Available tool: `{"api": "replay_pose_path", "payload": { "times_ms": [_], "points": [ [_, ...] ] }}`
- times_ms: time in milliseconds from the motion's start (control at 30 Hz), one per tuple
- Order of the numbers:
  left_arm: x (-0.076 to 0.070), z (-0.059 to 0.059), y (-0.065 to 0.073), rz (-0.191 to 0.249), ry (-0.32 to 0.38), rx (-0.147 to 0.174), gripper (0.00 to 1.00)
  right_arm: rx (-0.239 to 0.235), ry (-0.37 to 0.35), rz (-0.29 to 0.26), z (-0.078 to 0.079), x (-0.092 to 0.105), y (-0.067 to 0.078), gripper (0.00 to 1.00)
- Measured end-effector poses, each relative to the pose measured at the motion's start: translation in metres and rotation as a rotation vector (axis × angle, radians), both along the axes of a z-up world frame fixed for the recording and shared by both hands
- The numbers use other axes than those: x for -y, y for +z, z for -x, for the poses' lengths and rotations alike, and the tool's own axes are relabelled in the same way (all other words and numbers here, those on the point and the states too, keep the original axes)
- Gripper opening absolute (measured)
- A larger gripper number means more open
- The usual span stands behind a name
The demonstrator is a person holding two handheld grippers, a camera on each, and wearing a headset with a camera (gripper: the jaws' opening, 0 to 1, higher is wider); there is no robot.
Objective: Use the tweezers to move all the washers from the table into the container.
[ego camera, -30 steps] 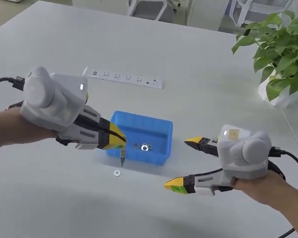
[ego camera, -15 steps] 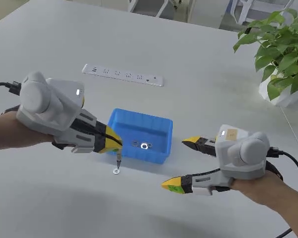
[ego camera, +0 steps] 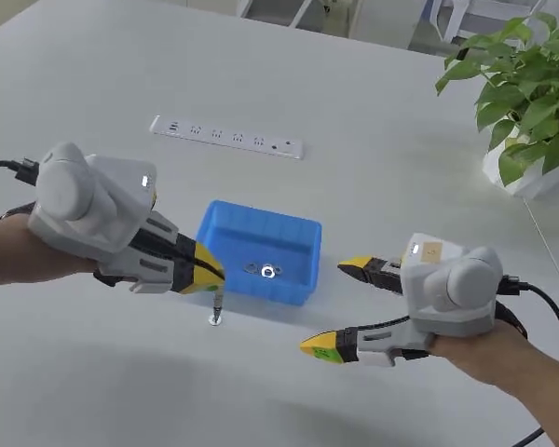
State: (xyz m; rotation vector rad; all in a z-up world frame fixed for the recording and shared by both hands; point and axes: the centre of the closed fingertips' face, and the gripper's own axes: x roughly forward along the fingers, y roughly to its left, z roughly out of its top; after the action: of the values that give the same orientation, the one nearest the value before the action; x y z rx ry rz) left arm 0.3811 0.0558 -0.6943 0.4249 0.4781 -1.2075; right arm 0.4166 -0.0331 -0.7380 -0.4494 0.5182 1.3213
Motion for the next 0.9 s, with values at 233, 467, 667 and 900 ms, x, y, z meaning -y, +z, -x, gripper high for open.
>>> {"api": "replay_pose_path", "payload": {
  "times_ms": [233, 467, 667, 900],
  "points": [
    [-0.001, 0.002, -0.005, -0.008, -0.006, -0.005, 0.04, -0.003, 0.001, 0.003, 0.001, 0.0, -0.001, 0.76],
    [-0.002, 0.0, -0.007, -0.007, -0.011, -0.002, 0.04, -0.003, 0.006, 0.004, 0.002, -0.002, -0.001, 0.75],
    [-0.003, 0.0, -0.006, 0.006, -0.02, -0.013, 0.04, -0.001, 0.018, 0.006, 0.005, -0.005, -0.002, 0.75],
    [-0.004, 0.0, -0.007, -0.005, -0.036, -0.02, 0.04, 0.015, 0.06, -0.002, 0.009, -0.018, 0.001, 0.71]
  ]
}}
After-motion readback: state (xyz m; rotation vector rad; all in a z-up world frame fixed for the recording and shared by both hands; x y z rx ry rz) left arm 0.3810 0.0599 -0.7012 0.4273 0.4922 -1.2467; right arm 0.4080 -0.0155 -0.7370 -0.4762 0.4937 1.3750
